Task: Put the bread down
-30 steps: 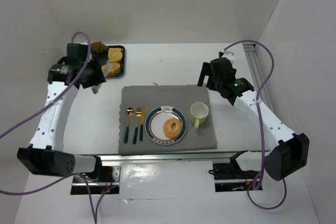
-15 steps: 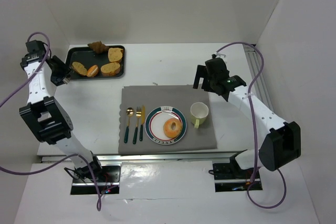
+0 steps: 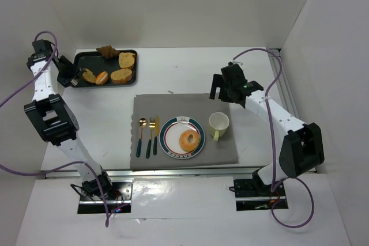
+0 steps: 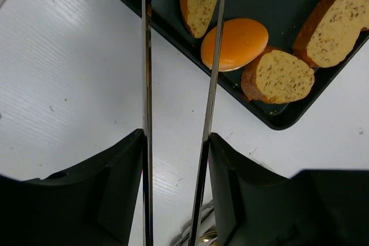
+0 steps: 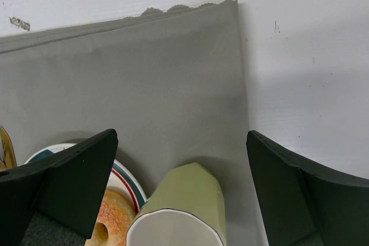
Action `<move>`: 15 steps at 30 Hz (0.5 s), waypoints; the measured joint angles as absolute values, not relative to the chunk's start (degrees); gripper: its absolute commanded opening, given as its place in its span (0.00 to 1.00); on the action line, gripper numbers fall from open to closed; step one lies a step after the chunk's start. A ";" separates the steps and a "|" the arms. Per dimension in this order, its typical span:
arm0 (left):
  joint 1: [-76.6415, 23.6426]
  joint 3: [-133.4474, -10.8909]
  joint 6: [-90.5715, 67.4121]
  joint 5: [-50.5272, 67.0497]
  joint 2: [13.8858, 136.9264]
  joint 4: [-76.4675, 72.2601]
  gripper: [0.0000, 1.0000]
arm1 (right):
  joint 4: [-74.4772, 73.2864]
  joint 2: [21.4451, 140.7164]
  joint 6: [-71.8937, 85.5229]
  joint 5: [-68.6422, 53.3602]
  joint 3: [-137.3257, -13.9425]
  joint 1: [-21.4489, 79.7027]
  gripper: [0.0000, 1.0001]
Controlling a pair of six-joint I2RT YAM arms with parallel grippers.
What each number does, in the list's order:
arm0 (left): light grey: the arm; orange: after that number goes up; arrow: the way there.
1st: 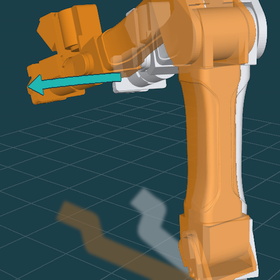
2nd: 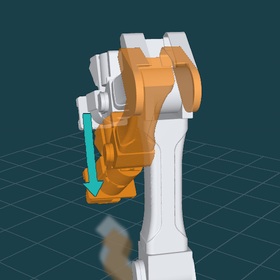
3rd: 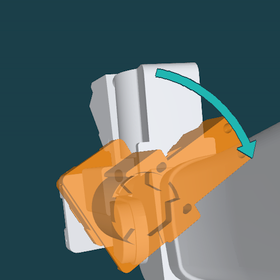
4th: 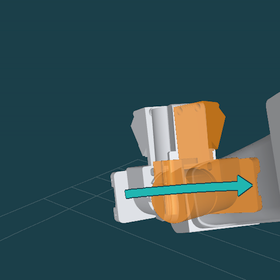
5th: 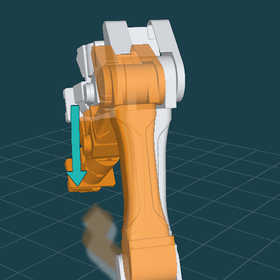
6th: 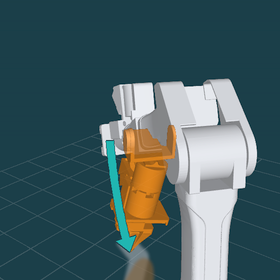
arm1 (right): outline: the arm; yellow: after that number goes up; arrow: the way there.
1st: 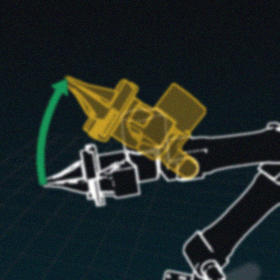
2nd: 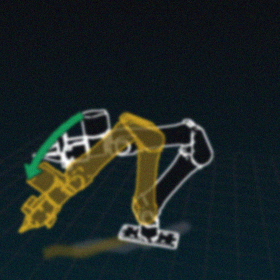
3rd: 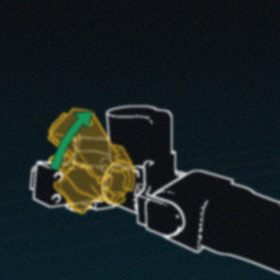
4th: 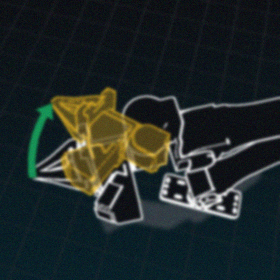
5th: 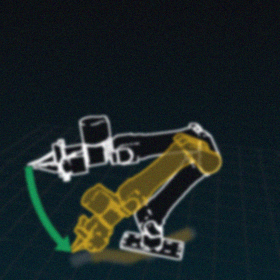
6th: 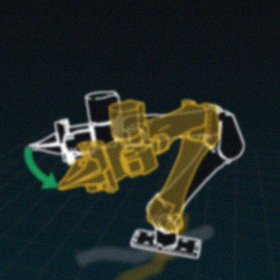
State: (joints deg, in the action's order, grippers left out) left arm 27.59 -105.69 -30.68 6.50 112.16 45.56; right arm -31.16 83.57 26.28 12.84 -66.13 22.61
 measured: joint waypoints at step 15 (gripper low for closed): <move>27.57 -109.03 -30.61 9.04 118.15 44.71 0.00 | -31.09 85.45 26.28 12.80 -67.09 22.61 1.00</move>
State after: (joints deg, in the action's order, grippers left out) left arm 27.57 -109.03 -30.61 9.04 118.15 44.71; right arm -31.09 85.45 26.28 12.80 -67.09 22.61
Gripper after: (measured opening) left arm 0.278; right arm 0.999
